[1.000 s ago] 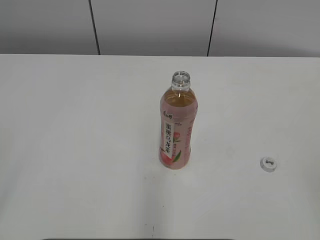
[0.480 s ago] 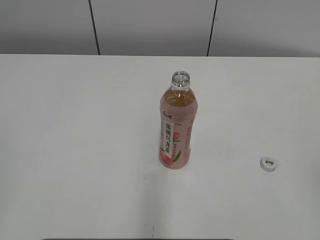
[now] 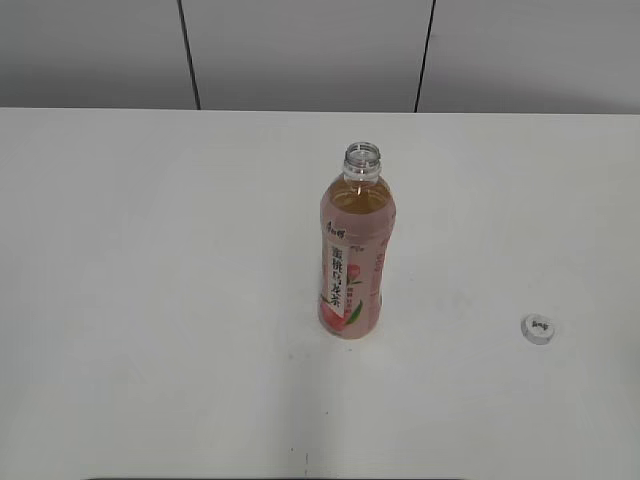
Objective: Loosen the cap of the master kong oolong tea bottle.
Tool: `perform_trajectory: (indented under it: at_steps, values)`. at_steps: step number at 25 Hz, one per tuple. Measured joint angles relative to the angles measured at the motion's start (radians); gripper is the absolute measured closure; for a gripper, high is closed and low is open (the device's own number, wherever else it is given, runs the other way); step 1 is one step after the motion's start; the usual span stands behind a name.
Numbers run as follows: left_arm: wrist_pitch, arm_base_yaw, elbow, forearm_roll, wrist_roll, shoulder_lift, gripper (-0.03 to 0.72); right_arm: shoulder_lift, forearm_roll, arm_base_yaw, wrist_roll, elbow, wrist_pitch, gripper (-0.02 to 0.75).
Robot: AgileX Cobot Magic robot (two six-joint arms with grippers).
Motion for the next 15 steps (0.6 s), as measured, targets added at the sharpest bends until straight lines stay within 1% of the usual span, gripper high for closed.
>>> perform_trajectory:
  at_steps: [15]
  values:
    - [0.000,-0.001,0.000,0.000,0.000,0.000,0.367,0.000,0.000,0.000,0.000,0.000,0.000,0.160]
